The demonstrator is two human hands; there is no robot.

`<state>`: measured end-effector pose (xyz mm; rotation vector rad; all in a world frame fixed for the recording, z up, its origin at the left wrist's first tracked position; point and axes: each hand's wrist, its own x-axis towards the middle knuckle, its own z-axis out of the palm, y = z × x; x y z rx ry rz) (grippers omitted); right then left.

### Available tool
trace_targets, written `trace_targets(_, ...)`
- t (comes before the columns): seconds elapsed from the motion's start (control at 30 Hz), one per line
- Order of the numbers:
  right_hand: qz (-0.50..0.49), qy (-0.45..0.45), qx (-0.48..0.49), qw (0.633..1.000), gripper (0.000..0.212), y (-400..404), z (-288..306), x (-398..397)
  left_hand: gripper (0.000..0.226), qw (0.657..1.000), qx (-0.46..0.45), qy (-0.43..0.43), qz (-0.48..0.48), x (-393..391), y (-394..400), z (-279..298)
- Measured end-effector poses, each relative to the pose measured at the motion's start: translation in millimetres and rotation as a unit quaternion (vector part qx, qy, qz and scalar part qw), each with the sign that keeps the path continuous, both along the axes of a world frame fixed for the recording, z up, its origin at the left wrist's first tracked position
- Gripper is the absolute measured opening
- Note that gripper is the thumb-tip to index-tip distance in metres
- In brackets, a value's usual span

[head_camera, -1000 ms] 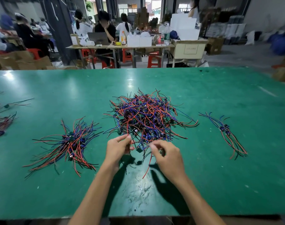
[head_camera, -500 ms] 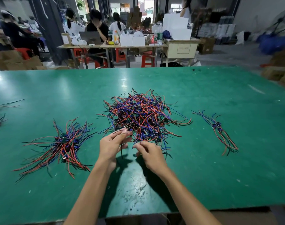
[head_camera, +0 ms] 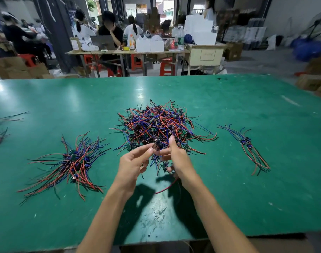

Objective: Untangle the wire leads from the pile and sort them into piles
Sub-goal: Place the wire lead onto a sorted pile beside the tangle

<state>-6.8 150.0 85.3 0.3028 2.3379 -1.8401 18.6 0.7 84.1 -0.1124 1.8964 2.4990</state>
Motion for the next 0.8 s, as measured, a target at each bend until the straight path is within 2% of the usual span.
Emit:
trace_targets(0.03, 0.031, -0.048, -0.141, 0.988, 0.073, 0.6, 5.7, 0.4, 0.018, 0.998, -0.050, 0.026, -0.005, 1.1, -0.5, -2.5)
trace_targets(0.07, 0.046, -0.060, -0.234, 0.969, 0.069, 2.8, 8.8, 0.3, 0.016, 0.993, -0.101, 0.052, -0.011, 2.2, -1.3, -4.2)
trace_targets(0.1, 0.045, -0.041, -0.277, 0.959, 0.059, 5.4, 9.1, -0.3, 0.015, 0.985, -0.152, 0.074, -0.018, 3.0, -1.9, -5.3)
trace_targets(0.17, 0.019, 0.021, -0.289, 0.957, 0.032, 9.3, 5.9, -0.6, 0.014, 0.967, -0.232, 0.103, -0.020, 3.9, -3.3, -5.6)
trace_targets(0.27, 0.023, 0.064, -0.346, 0.936, 0.020, 11.6, 0.9, 2.5, 0.012, 0.954, -0.276, 0.118, -0.009, 2.9, -5.6, -5.3)
trace_targets(0.43, 0.021, 0.070, -0.340, 0.937, 0.019, 11.3, -2.3, 8.7, 0.017, 0.954, -0.278, 0.104, -0.042, 1.7, 0.1, -5.7)
trace_targets(0.7, -0.025, 0.066, -0.333, 0.940, 0.018, 29.2, -1.6, 13.2, 0.011, 0.954, -0.279, 0.103, -0.016, 3.1, 9.5, -12.7)
trace_targets(0.8, -0.052, 0.083, -0.285, 0.954, 0.021, 34.9, -4.3, 12.7, 0.011, 0.956, -0.273, 0.102, -0.017, 4.5, 12.2, -9.1)
